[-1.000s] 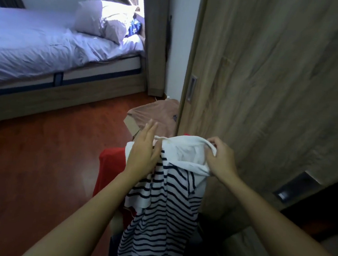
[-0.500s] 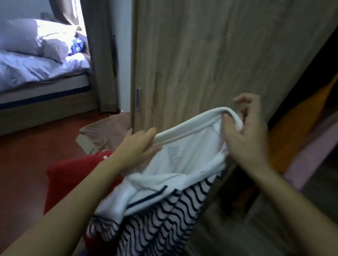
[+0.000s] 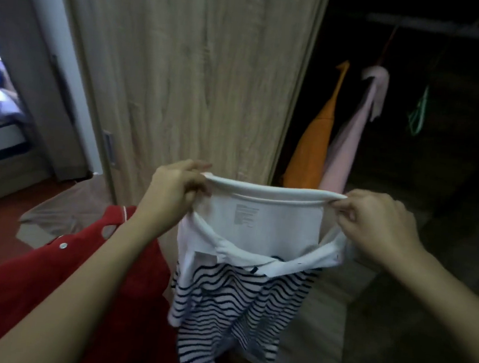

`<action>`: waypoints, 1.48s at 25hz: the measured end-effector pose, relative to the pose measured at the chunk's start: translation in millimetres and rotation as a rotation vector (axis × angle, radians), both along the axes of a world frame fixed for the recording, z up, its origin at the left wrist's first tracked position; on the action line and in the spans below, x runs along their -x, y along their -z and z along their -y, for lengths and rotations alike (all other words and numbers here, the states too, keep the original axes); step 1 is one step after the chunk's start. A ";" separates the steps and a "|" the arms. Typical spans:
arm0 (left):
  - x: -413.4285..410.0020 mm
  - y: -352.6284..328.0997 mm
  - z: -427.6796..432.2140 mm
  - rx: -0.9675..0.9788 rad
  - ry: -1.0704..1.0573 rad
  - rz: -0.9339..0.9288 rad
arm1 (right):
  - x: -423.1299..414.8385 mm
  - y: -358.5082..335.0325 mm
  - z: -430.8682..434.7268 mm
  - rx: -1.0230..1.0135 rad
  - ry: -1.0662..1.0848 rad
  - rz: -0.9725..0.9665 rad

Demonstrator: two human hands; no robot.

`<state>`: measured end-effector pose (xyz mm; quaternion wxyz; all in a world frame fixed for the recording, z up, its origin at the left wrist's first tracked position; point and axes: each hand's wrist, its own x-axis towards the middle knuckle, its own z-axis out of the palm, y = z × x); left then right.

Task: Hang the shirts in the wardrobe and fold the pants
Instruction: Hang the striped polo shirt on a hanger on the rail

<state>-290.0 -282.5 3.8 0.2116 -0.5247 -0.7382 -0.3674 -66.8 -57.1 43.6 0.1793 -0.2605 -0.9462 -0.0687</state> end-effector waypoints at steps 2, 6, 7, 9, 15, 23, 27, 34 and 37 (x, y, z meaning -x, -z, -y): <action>-16.9 -1.5 -17.9 0.003 -0.129 -0.006 | -15.2 -10.9 -4.2 0.004 -0.024 -0.096; -30.3 17.0 -44.6 0.400 -0.182 0.097 | -44.3 -21.7 -26.6 0.076 0.019 -0.134; -27.3 10.5 -47.2 0.335 -0.147 0.107 | -50.7 -19.5 -35.4 0.144 0.024 -0.145; -28.0 -12.1 -54.6 0.189 -0.161 0.125 | -62.1 -9.8 -50.8 0.288 0.012 -0.102; -59.3 -42.1 -105.5 0.113 -0.177 0.056 | -91.1 -28.7 -87.6 0.479 -0.005 -0.253; -92.0 -46.4 -179.6 0.228 -0.053 0.116 | -119.8 -49.7 -150.5 0.442 -0.011 -0.304; -124.9 -98.1 -230.6 -0.013 0.096 0.255 | -109.3 -73.9 -167.0 0.379 -0.065 -0.330; -112.2 -166.1 -389.2 -0.175 0.086 0.728 | -95.1 -90.0 -191.5 0.350 -0.189 -0.326; -103.9 -167.5 -436.6 0.043 -0.035 0.723 | -97.0 -94.5 -205.4 0.351 -0.239 -0.342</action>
